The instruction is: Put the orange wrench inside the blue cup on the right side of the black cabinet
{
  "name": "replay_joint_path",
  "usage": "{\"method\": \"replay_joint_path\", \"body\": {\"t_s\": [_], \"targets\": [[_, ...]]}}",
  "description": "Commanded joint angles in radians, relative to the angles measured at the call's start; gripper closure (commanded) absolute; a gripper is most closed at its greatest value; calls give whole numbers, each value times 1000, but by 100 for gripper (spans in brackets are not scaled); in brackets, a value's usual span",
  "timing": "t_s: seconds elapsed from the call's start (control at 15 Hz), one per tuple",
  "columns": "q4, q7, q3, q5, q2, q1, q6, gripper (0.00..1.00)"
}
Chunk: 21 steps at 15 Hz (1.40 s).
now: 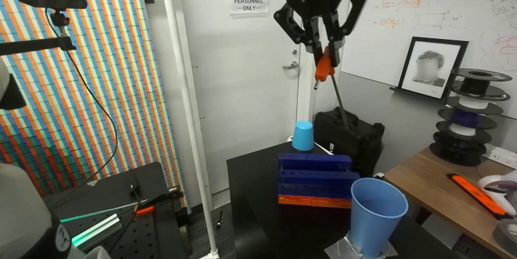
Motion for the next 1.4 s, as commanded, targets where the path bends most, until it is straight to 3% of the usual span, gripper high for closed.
{"method": "replay_joint_path", "body": {"t_s": [0.0,0.73,0.8,0.87,1.33], "targets": [[102,87,-25,-18,119,-41,-41,86],[281,169,-41,19,506,-79,-65,86],[292,181,-38,26,506,-81,-81,54],[293,179,-35,45,496,-81,-84,53],[204,456,24,340,236,-30,-212,2]]}}
